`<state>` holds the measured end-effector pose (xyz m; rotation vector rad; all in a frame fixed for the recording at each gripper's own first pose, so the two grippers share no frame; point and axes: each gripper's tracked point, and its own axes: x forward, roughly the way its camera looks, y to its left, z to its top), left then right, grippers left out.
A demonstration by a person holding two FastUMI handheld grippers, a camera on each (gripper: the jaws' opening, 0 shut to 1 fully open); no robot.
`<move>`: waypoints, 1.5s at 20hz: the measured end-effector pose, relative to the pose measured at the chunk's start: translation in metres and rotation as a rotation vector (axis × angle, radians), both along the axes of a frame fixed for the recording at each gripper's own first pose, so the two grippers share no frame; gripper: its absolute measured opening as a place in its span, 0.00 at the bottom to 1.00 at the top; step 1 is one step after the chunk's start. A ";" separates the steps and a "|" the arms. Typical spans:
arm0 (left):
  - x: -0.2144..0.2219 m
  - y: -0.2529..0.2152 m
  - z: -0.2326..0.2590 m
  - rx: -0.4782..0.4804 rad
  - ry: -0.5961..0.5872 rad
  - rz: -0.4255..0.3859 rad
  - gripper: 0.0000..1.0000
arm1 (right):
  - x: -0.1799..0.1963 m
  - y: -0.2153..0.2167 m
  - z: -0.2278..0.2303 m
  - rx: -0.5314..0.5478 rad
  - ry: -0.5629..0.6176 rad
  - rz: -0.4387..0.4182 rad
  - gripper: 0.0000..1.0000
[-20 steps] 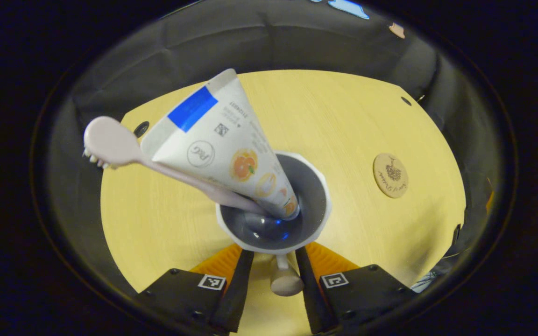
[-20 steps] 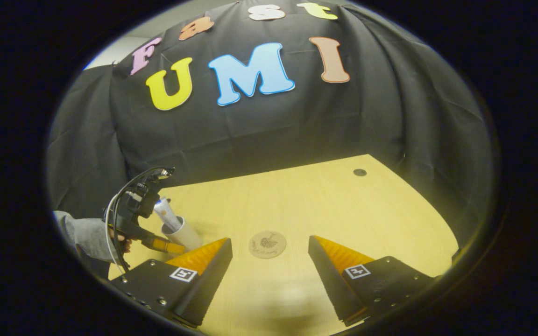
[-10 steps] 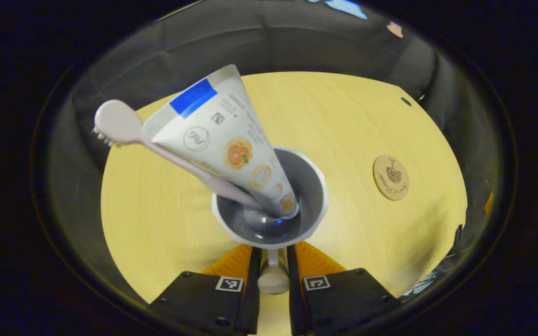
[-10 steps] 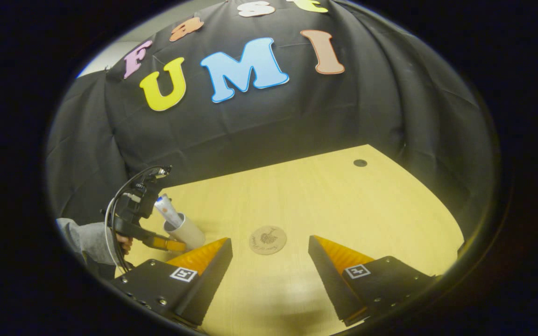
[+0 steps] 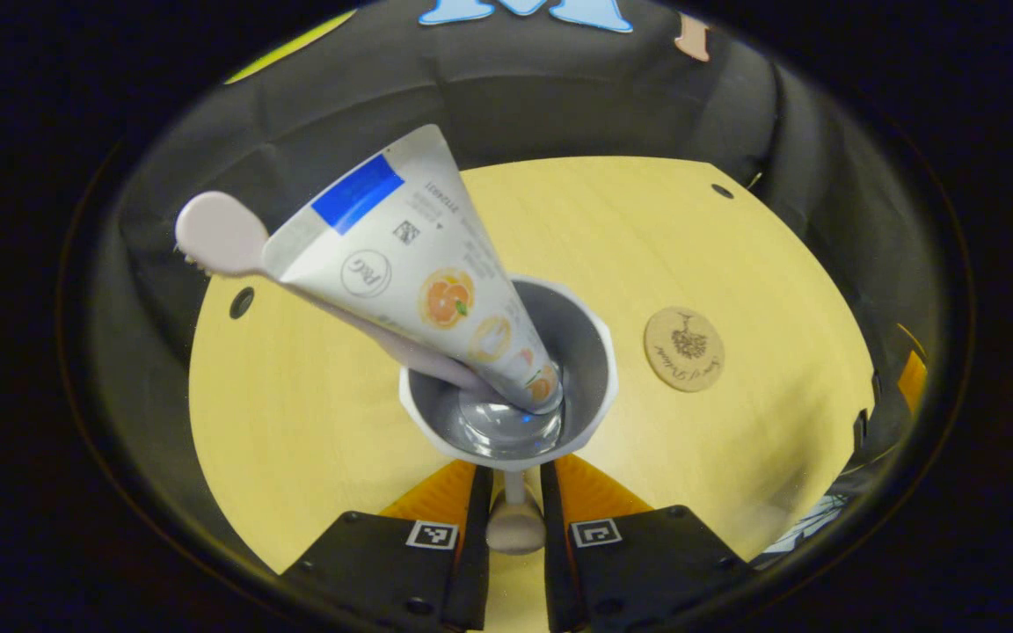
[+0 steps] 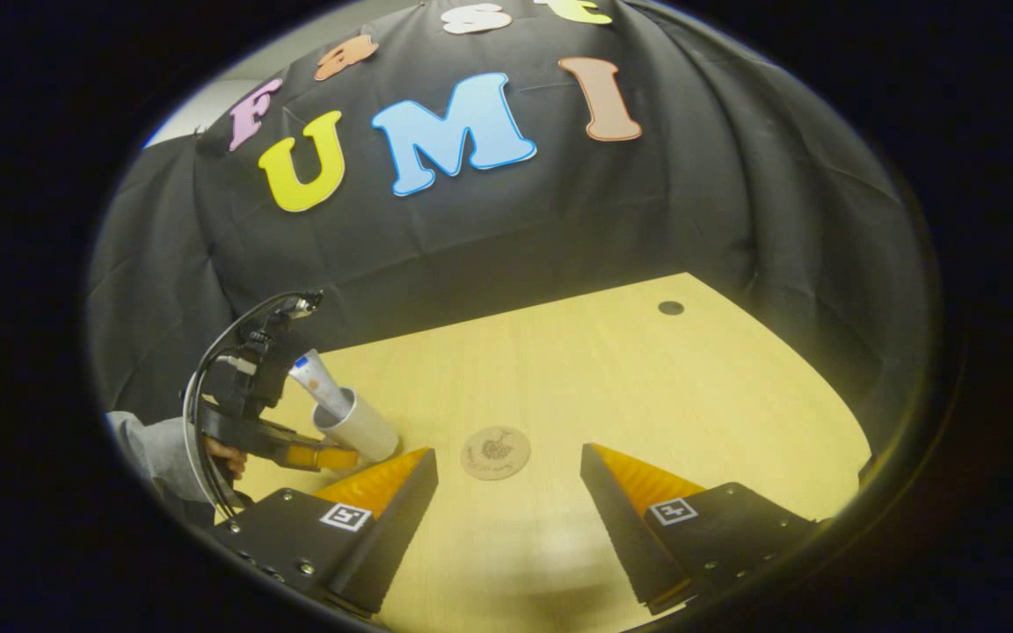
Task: Put the toothbrush and toothpaste on the desktop into the cup, then pick up the cup and place it on the coaster on the desktop.
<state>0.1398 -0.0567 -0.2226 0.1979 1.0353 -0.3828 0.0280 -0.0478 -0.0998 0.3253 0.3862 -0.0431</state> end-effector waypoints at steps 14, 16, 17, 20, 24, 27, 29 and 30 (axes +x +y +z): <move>-0.010 -0.129 -0.009 -0.031 0.010 -0.167 0.32 | -0.032 -0.039 -0.017 0.048 0.026 -0.108 0.98; -0.009 -0.140 -0.015 -0.025 0.020 -0.172 0.32 | -0.037 -0.042 -0.019 0.052 0.029 -0.118 0.98; -0.008 -0.144 -0.018 -0.024 0.028 -0.173 0.32 | -0.040 -0.044 -0.020 0.054 0.034 -0.122 0.98; -0.007 -0.152 -0.027 -0.002 0.045 -0.185 0.32 | -0.042 -0.049 -0.023 0.063 0.039 -0.135 0.98; -0.007 -0.161 -0.031 0.019 0.055 -0.195 0.32 | -0.048 -0.056 -0.026 0.082 0.044 -0.158 0.98; -0.007 -0.169 -0.035 0.027 0.068 -0.206 0.32 | -0.051 -0.062 -0.026 0.101 0.045 -0.169 0.98; -0.007 -0.170 -0.036 0.037 0.069 -0.207 0.32 | -0.051 -0.064 -0.027 0.106 0.044 -0.173 0.98; -0.008 -0.169 -0.035 0.042 0.071 -0.206 0.32 | -0.050 -0.065 -0.027 0.109 0.043 -0.175 0.99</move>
